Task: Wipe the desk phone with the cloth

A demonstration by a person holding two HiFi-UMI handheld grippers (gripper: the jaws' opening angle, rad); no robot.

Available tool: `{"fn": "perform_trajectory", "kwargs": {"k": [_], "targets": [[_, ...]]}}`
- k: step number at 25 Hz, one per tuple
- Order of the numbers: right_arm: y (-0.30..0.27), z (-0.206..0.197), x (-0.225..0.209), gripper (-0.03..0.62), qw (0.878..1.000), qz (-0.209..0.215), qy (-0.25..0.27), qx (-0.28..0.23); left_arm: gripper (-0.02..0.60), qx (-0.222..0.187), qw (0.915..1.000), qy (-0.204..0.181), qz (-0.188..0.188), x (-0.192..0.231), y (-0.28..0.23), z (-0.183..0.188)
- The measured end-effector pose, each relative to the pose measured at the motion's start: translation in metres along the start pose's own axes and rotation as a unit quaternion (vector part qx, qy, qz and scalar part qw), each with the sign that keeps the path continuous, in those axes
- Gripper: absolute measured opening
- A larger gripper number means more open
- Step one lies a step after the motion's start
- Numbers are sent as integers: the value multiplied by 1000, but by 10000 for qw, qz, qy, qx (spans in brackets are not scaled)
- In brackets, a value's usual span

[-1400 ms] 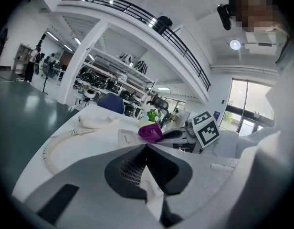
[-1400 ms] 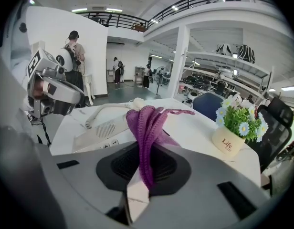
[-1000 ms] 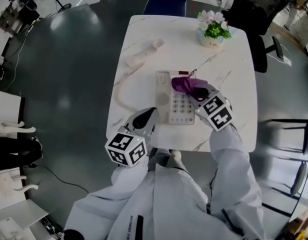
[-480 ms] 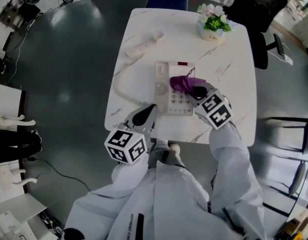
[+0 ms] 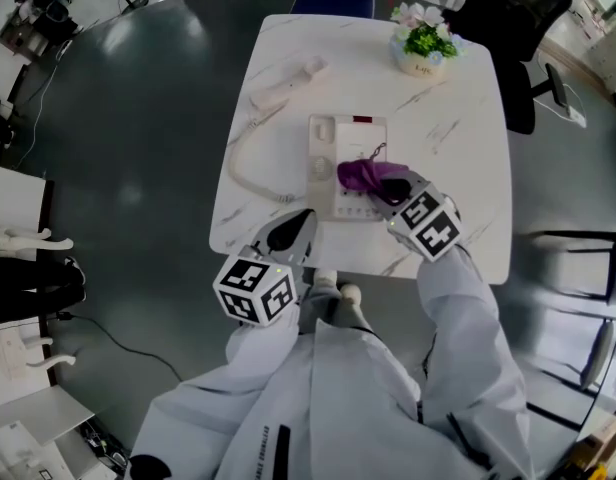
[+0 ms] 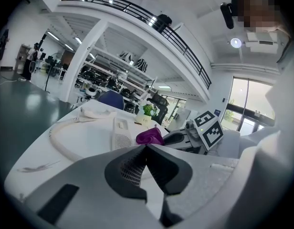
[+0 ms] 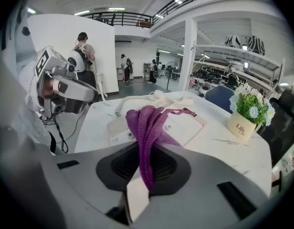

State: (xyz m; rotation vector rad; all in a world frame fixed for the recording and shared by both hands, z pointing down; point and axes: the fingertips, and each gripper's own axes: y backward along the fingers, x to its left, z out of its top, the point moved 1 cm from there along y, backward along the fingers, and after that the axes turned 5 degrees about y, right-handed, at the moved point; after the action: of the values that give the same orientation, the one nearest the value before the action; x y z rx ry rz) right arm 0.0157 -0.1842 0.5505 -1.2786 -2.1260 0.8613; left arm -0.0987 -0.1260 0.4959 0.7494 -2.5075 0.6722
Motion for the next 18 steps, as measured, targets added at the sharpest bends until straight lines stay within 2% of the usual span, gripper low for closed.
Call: {"fn": "perform_trajectory", "kwargs": {"k": [18], "targets": [[6, -14, 33, 38, 9995, 267, 93, 171, -3, -27, 10000, 19, 38, -12, 13, -12]]}}
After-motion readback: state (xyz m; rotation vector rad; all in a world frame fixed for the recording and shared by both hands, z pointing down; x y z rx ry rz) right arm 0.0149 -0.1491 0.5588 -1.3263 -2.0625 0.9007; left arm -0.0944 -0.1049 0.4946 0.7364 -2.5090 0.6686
